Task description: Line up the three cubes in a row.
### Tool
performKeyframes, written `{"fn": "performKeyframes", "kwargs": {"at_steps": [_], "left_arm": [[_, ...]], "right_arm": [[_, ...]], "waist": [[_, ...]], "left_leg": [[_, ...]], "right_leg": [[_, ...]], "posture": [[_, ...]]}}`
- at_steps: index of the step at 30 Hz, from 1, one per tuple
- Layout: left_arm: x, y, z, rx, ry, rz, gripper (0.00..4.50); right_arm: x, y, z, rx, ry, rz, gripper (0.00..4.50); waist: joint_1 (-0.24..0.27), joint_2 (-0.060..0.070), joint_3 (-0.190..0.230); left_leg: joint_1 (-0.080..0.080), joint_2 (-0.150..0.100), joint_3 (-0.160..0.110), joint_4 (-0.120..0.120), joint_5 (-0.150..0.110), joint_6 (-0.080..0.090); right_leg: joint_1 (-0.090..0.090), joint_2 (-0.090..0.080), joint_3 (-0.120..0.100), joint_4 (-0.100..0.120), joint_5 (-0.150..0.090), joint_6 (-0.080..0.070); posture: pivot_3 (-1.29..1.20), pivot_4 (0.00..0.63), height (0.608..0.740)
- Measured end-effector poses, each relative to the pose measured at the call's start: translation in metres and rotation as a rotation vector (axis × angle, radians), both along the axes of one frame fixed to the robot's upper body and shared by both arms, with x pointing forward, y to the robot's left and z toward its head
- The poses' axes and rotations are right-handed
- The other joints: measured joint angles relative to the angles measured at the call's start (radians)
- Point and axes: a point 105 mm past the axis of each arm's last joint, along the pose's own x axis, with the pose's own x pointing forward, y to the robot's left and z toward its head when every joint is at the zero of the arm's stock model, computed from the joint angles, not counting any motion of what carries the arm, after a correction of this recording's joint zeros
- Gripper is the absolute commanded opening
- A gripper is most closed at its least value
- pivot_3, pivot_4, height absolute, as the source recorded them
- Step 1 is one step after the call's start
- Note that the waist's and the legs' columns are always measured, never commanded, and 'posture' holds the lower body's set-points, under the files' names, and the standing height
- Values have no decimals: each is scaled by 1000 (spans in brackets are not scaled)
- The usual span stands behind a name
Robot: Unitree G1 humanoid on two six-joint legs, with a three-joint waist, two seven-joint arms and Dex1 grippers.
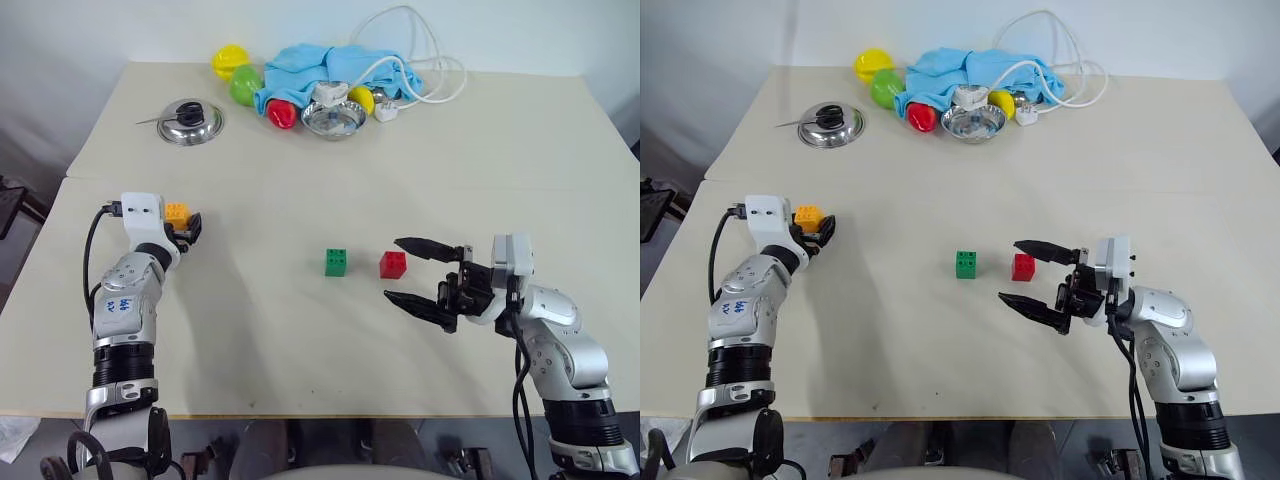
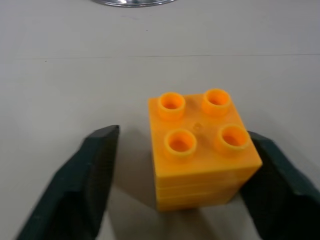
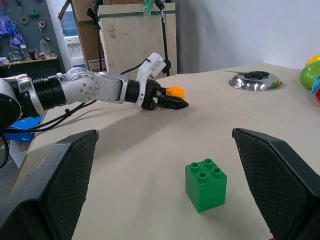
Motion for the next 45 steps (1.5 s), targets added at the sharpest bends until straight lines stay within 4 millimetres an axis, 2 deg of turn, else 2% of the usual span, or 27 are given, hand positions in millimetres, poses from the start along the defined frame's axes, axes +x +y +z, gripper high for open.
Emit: {"fn": "performKeyframes", "kwargs": {"at_steps": [2,3,7,10,12,13,16,20,24,29,44,45], "left_arm": [[-2,-4,0,1,2,-30,1695],[-3,-6,0,1,1,-47,1501],[-9,-10,3,12,-2,-168,1526],[-23,-24,24,96,-80,-461,1526],[-38,-40,39,170,-130,-715,1526],[-48,-52,41,219,-135,-895,1526],[-63,-76,38,301,-129,-1216,1526],[-50,-101,20,399,-77,-1417,1526],[-34,-118,8,396,-55,-1449,1526],[-24,-132,1,414,-18,-1477,1526],[-26,-140,-13,407,69,-1532,1526],[-24,-140,-13,406,68,-1523,1877]], "right_arm": [[-1,0,-2,0,3,-7,4500],[-2,-1,-2,-1,3,-10,4500],[-3,-8,-2,-4,-6,-47,4500],[-7,-17,-2,-32,-10,-76,4500],[-11,-26,-3,-55,-5,-101,4500],[-14,-33,-4,-71,-1,-117,4500],[-21,-43,-5,-102,6,-137,4500],[-33,-59,-9,-139,28,-189,4500],[-43,-63,-10,-149,40,-216,4500],[-51,-63,-9,-147,52,-232,4500],[-55,-62,-9,-146,61,-247,4500],[-55,-62,-8,-146,59,-245,4500]], "waist": [[1,0,0],[1,0,0],[0,0,0],[0,0,0],[2,0,0],[6,0,0],[4,0,0],[3,0,0],[-1,-1,0],[1,-2,1],[3,-2,1],[3,-2,1]], "left_leg": [[0,0,0,0,0,0],[0,0,0,0,0,0],[0,0,0,0,0,0],[0,1,0,0,0,-1],[0,0,1,-1,0,-1],[-1,0,1,-1,0,-1],[0,0,6,0,0,-1],[0,0,10,-1,1,0],[-1,0,11,-1,1,0],[-1,0,11,-1,1,0],[-1,0,10,-1,1,1],[-1,0,10,0,1,1]], "right_leg": [[0,0,0,0,0,0],[0,0,0,0,0,0],[0,0,0,0,0,0],[0,0,0,0,0,0],[-1,0,0,-1,0,-1],[0,0,0,-1,0,-1],[1,1,0,-1,0,-1],[0,1,-1,-1,0,-1],[-1,1,0,-2,0,0],[-1,1,0,-2,0,0],[-1,1,0,-1,0,0],[-1,1,0,-1,0,0]], "posture": [[0,150,740],[0,150,740],[0,150,740],[0,150,740],[0,150,740],[0,150,740],[0,150,740],[0,150,740],[0,150,740],[0,150,740],[0,150,740],[0,150,740]]}}
